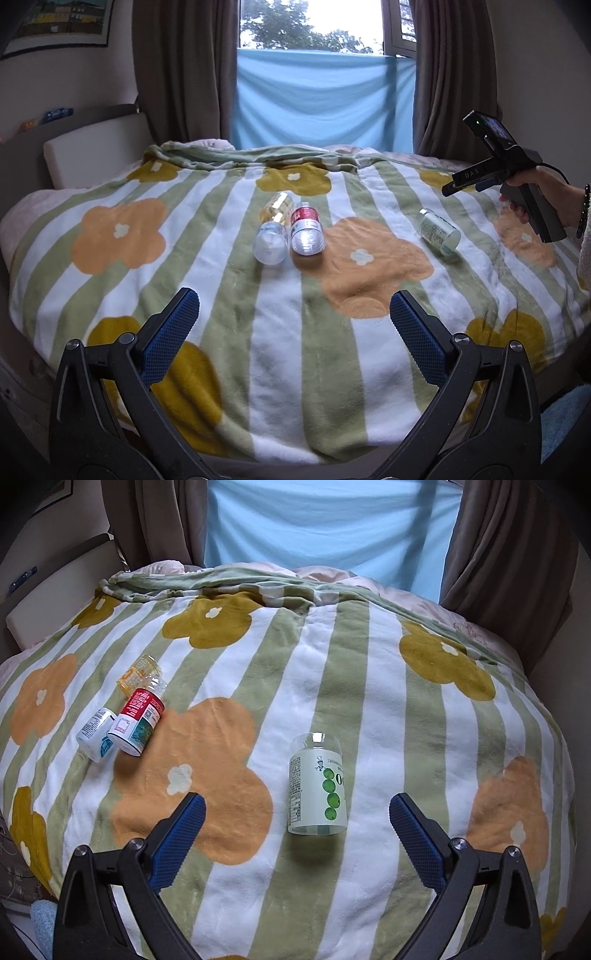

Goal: Flip cup upside down
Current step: 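Move the right gripper toward the white-and-green jar lying on the blanket, then close the right gripper around the white-and-green jar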

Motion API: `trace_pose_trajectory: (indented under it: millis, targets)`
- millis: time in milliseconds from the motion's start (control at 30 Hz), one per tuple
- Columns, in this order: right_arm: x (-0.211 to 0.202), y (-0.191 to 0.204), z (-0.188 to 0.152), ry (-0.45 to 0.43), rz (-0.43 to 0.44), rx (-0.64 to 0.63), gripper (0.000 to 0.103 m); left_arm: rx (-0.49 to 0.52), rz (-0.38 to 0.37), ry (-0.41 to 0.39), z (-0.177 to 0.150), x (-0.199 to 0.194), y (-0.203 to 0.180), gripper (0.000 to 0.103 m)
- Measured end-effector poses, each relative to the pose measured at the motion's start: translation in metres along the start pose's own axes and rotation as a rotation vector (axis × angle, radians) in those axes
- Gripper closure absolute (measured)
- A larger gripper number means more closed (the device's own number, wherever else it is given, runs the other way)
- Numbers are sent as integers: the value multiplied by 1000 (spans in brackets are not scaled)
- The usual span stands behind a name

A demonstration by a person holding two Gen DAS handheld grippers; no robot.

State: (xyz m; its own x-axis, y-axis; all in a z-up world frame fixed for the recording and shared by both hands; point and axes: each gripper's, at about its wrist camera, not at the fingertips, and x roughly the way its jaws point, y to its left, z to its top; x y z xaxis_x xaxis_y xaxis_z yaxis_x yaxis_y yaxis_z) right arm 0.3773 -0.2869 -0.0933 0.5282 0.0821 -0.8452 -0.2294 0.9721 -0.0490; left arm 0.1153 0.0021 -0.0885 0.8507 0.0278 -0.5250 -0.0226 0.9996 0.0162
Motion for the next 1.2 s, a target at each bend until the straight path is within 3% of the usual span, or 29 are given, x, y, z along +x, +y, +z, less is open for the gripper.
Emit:
trace_pose_trajectory:
  millis: [400,700,767,833,1200]
  targets:
    - [97,-33,29,160,4,95,4,59,-56,212,-19,89,-16,0]
    - [141,-39,37,269,10,108,26,72,-62,302,-33,115,-17,0]
    - [144,-43,35,271,12,133,27,68,-66,314,-35,117,-15,0]
    - [145,-46,34,270,30,152,43,65,-68,318,-36,117,-14,0]
    - [137,-42,30,254,52,177,44,67,-62,309,-36,113,-13,0]
